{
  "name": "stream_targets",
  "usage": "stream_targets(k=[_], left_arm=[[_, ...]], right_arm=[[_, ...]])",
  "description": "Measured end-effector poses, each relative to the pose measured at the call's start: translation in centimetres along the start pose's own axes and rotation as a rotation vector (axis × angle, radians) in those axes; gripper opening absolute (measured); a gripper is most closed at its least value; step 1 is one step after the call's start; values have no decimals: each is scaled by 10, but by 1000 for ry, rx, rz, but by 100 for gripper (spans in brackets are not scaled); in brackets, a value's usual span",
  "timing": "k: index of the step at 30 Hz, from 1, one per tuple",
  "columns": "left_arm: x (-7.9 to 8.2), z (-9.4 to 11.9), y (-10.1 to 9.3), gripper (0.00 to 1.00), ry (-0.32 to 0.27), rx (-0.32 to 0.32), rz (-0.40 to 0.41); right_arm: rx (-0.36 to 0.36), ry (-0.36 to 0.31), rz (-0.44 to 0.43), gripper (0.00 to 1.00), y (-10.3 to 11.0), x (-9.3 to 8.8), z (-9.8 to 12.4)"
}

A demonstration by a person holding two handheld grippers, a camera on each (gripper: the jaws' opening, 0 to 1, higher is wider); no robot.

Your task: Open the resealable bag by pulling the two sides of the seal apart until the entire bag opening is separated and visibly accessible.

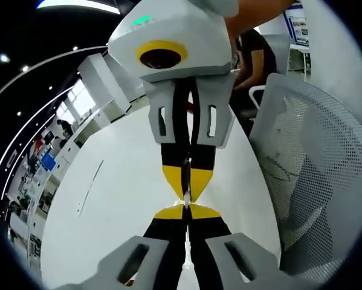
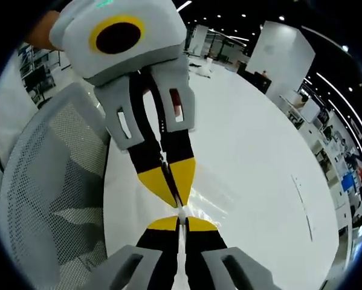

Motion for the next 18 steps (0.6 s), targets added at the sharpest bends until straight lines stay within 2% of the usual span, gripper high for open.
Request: stream_targets(k=[18], left_arm=[[12,8,12,0,-17,10,-36]], right_arm=[[-60,61,-50,0,-15,-32,12]])
Point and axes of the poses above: the point that each gripper's makers call its tool centre point, and the gripper's own axes: z roughly backward along the fingers, y roughly to its left, x roughly out of its top, the point moved 8 cm from there along z, roughly backward along the fingers, and after that the axes turned 3 degrees about -x, right-handed, at the moved point
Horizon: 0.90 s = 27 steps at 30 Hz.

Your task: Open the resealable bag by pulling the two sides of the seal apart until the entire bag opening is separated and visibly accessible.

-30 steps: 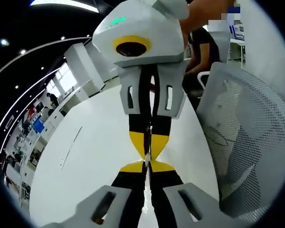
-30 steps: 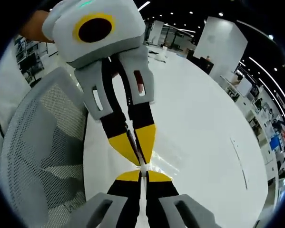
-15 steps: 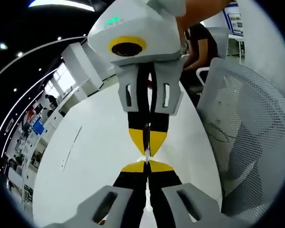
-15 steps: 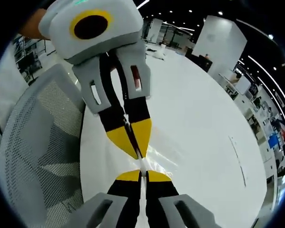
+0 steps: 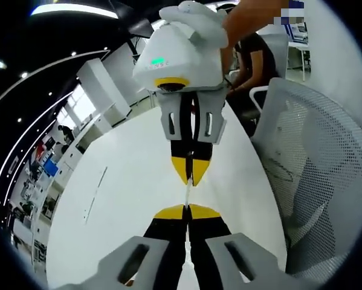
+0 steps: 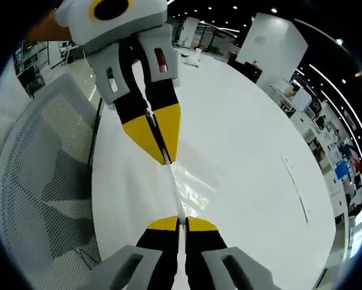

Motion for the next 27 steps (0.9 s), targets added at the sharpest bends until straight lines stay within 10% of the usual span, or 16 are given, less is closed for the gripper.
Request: stream_targets(k=[11,27], left_arm=[[11,16,2,0,-43,28,-45],[-34,31,-61,0,75,3,32]], right_arm=[[-59,-16,-7,0,0,5,22],[58,44,23,0,73,15,-10]])
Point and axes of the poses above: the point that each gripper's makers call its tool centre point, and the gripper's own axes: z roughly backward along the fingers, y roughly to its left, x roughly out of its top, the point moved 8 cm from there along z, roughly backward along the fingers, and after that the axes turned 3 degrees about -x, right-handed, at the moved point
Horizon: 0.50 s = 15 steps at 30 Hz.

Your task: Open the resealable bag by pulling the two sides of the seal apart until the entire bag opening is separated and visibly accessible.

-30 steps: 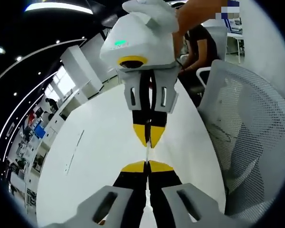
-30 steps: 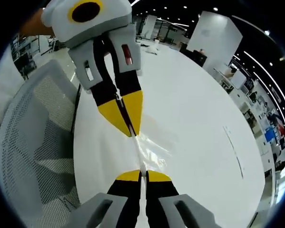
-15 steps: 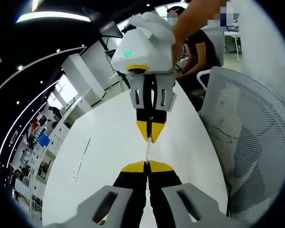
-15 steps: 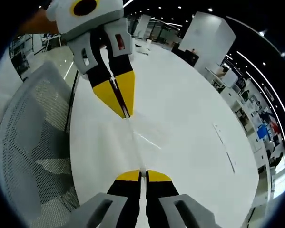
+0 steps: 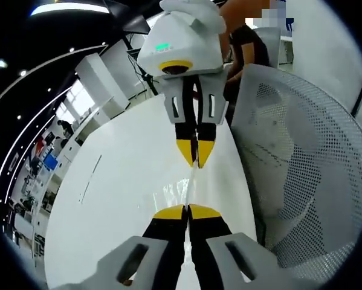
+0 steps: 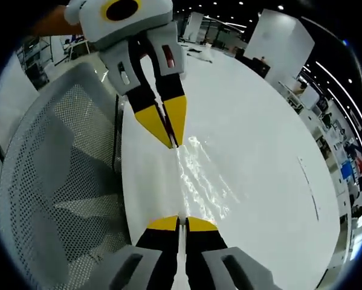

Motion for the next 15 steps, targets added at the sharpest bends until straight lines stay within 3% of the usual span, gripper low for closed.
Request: stream_targets(k=[7,15], left_arm=[[-9,3,-12,0,47,9,67],[-5,-9,-20,3,86,-14,38]], right_arm=[[31,-11,-29,0,11,8,-4],[60,-47,-40,0,19,22,-4]])
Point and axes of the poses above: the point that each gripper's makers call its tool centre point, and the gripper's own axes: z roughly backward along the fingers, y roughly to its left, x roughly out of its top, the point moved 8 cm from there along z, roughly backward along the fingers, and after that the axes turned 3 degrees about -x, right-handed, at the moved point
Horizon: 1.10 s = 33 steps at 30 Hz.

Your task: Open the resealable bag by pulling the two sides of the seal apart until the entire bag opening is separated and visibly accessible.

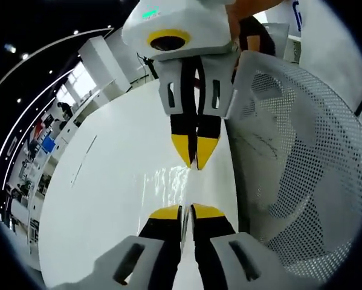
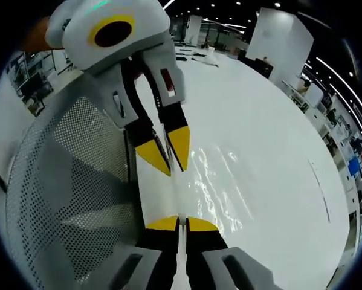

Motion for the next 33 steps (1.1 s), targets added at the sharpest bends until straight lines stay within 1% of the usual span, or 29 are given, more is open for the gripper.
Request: stream_targets(k=[2,3,4,5,6,8,9,10,11,14,16,17,21,26,27,28,30,32,33], left_arm=[[2,-3,0,2,4,-3,0],[2,-4,0,2,16,-4,-5],[1,-5,-1,1,26,-4,-14],[0,-6,-1,0,41,-9,-42],[0,-6,-2,0,42,-14,-51],[0,-6,-4,0,36,-17,-72],[0,-6,-5,0,35,-17,-91],[0,-5,-5,0,31,-10,-98],[0,-5,-5,0,27,-10,-96],[5,-4,-4,0,-6,2,-95],[9,-3,-4,0,-17,6,-113],[9,-4,-5,0,-19,7,-119],[2,-8,-8,0,-3,-14,-128],[-4,-10,-14,0,1,-30,-90],[-6,-13,-15,0,11,-37,-80],[-7,-15,-16,0,17,-37,-81],[-8,-18,-18,0,42,-36,-97],[-8,-21,-17,0,57,-14,-137],[-10,-22,-17,0,65,-12,-133]], right_arm=[[4,0,1,0,1,1,0],[6,2,1,0,2,1,0],[9,1,2,0,2,1,0],[11,-3,8,0,2,2,-1],[12,-5,11,0,2,1,-1],[31,-5,10,0,2,0,-1],[26,-11,16,0,2,0,-2],[15,-34,41,0,0,0,-2],[18,-55,62,1,0,2,-3],[24,-61,52,3,0,4,-7],[27,-50,50,3,0,3,-11],[31,-29,44,2,0,1,-14],[43,33,22,0,1,-8,-21],[38,40,3,0,7,-12,-23],[35,45,2,0,8,-13,-25],[22,57,20,0,8,-15,-27],[11,82,44,0,9,-18,-29],[-2,91,30,0,10,-21,-32],[-11,98,10,0,9,-22,-33]])
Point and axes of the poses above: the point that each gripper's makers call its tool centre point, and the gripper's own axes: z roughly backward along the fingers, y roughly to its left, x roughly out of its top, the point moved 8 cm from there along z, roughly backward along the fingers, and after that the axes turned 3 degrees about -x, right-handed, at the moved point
